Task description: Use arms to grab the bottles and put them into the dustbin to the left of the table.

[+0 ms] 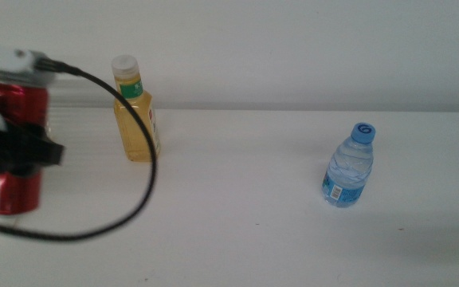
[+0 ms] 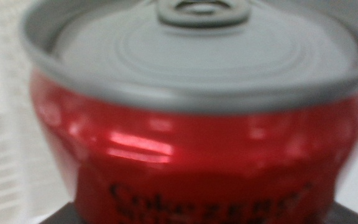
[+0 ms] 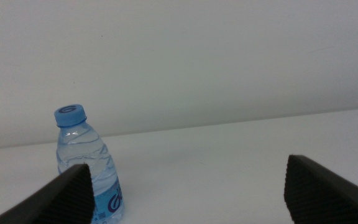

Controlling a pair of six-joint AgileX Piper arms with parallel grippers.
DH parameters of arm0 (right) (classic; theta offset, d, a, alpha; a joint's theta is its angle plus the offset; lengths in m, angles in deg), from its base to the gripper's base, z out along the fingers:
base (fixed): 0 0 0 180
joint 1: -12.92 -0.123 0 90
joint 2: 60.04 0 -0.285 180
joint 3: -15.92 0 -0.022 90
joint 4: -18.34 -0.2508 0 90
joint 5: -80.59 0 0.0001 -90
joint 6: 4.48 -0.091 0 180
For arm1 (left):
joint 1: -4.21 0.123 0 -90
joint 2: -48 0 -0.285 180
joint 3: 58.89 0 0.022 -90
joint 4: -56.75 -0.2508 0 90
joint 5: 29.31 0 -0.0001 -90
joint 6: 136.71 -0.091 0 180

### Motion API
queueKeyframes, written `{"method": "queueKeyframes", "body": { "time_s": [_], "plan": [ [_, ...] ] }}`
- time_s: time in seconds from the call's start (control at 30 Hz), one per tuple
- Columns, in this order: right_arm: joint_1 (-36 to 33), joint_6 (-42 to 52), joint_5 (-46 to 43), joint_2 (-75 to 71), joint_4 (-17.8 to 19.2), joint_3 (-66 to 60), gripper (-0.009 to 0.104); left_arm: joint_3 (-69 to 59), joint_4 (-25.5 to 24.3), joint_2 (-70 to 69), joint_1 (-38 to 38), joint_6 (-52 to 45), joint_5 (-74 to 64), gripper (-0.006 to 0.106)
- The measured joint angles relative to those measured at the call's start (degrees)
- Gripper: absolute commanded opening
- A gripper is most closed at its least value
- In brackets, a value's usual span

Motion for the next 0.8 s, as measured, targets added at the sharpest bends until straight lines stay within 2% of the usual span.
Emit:
{"method": "queueKeyframes", "body": {
  "time_s": [0.37,0.6,0.8],
  "plan": [
    [0.0,0.0,0.0,0.0,0.0,0.0,0.082,15.6,-0.6,12.9,14.2,-8.3,-13.6,-0.002],
    [0.0,0.0,0.0,0.0,0.0,0.0,0.082,31.1,-2.0,22.7,16.2,-11.0,-20.7,-0.002],
    [0.0,0.0,0.0,0.0,0.0,0.0,0.082,44.4,-6.4,31.8,18.2,-12.0,-25.1,-0.002]
  ]
}}
